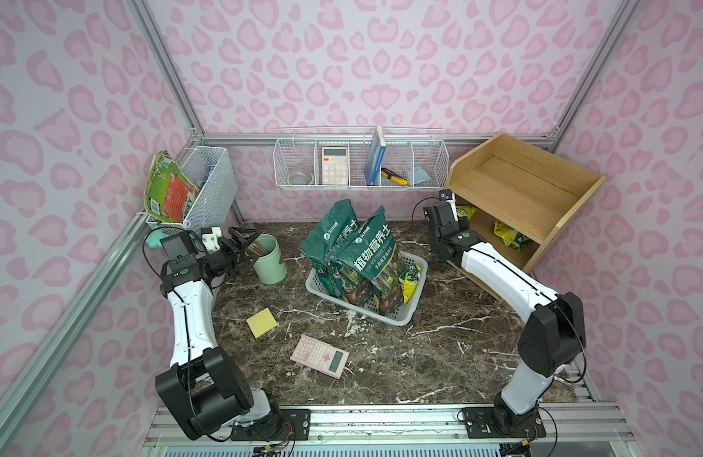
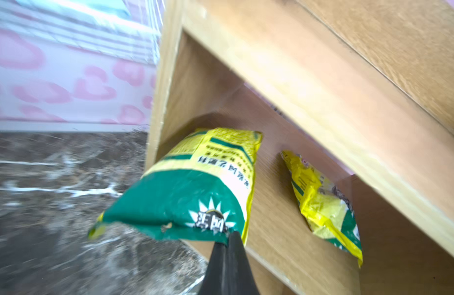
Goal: Take down the fertilizer bag from the shelf
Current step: Pick up the fertilizer bag from the shelf, then place the fertilizer bag in the storage box.
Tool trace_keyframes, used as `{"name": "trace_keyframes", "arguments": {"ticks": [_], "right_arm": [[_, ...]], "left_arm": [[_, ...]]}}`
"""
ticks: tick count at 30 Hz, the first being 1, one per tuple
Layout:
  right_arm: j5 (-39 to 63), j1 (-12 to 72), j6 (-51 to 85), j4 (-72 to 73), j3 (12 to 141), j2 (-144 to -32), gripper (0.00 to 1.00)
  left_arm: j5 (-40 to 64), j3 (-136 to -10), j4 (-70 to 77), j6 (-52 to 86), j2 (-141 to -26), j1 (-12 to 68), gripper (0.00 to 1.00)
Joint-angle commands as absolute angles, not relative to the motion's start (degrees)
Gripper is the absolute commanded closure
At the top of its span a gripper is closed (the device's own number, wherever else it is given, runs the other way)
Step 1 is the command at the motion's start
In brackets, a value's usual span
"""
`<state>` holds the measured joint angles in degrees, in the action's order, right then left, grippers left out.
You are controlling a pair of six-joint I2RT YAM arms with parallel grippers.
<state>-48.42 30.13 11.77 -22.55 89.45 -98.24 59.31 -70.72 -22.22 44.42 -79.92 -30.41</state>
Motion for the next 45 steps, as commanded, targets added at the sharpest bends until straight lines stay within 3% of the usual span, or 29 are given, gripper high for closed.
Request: {"name": "trace_keyframes", "arguments": {"ticks": [1,6,26,33,45], "right_arm": [[-45.5,33.8,18.7,-22.7,88.1,-93.8,1.00],[-45.1,40.3,22.8,-23.9,84.7,-86.8,1.00],[-34.7,55.1,14.6,-7.9,62.0,-60.2,1.00],[-30.4,57.1,17.0,-6.7,59.2,-61.2,1.00],[-36.7,60.6,18.6,-9.7,61.0,-71.5,1.00]], "left_arm": [[59.5,-71.3,-22.9,43.1,-79.7,-30.2,0.01],[59.7,-71.6,-23.0,43.0,-79.6,-30.2,0.01],[59.7,-71.5,-23.0,43.1,-79.7,-29.8,0.01],[59.7,-71.6,-23.3,42.8,-79.8,-29.4,0.01],[59.9,-71.6,-23.4,42.7,-80.1,-29.4,0.01]]}}
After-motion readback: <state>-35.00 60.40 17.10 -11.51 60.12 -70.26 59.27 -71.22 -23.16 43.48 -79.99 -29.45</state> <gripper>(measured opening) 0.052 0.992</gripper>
